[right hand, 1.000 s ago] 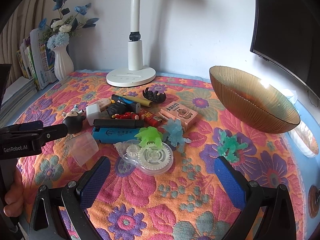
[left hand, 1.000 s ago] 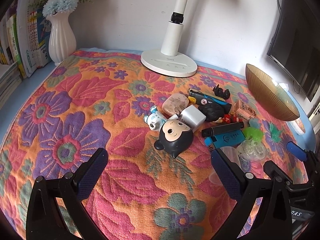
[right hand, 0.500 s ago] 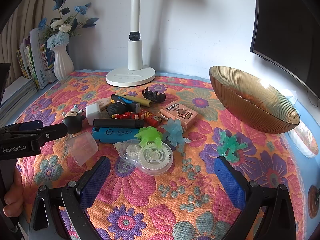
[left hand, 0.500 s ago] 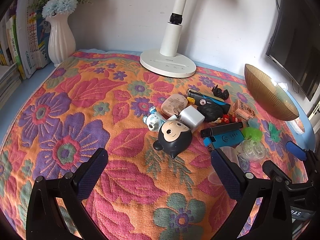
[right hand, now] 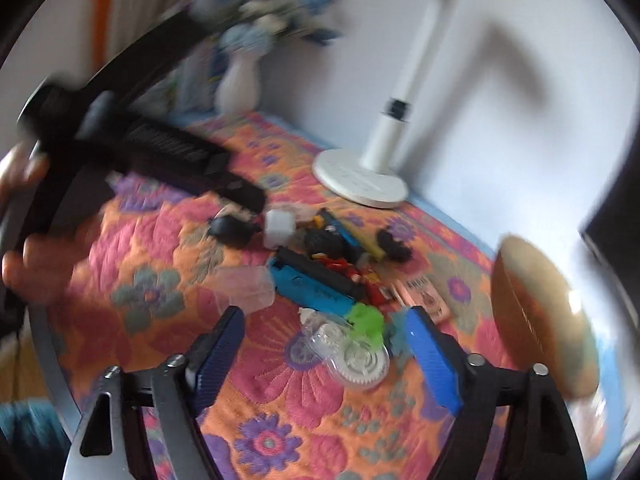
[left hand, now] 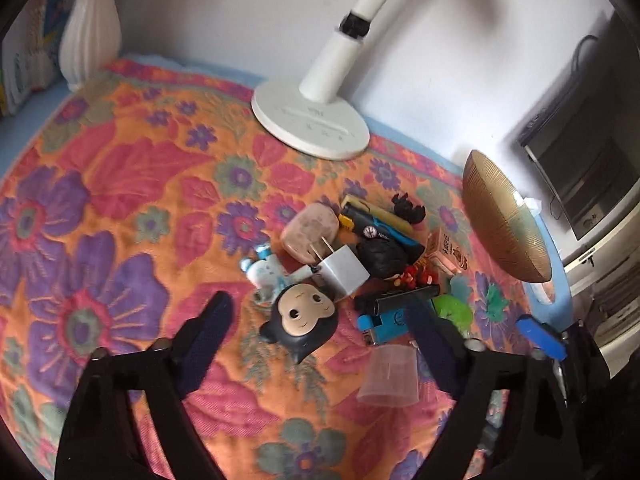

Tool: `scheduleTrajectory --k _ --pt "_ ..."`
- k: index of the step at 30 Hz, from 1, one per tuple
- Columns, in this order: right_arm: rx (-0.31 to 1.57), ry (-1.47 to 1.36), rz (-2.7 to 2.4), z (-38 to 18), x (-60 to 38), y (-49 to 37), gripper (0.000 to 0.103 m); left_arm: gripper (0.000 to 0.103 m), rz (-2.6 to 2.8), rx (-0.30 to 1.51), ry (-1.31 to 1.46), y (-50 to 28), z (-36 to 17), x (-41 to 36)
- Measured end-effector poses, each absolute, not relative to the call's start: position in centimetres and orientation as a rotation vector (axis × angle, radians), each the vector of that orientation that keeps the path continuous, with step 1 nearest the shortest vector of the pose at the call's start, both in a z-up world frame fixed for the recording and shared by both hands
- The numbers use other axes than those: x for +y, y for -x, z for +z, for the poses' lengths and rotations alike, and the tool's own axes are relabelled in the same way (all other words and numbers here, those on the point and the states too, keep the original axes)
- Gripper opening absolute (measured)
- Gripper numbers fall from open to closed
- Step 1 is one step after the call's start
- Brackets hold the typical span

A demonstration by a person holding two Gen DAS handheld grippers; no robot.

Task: Organize rigid objects
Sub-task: 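Grasp the black monkey figure with the left tool while the right tool grasps the clear cup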

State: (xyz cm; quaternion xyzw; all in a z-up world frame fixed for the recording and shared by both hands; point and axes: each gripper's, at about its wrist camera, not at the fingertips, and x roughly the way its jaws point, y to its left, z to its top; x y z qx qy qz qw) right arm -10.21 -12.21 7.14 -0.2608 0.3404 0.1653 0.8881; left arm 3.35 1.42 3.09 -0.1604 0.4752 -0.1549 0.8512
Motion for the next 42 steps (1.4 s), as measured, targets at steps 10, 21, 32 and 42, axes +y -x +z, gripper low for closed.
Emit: scheduleTrajectory --k 10,21,32,42 --pt "0.537 1.092 0.499 2.8 -7.1 10.7 0.054 0.042 -0.327 1.024 0.236 -3.6 1.1 0.4" --pt "0.462 1.304 0.568 0.6 -3.8 9.4 0.054 0.042 -0.182 0.896 0.236 -0.7 1.3 6.0" --pt "0.661 0.988 0.597 2.2 -2.2 4.8 0.038 0.042 -0.208 0.788 0.397 0.1 2.1 8.7" --pt "0.927 -0.135 0.497 4.9 -15.0 5.9 0.016 0.042 -0.204 0.795 0.369 0.2 2.0 8.3"
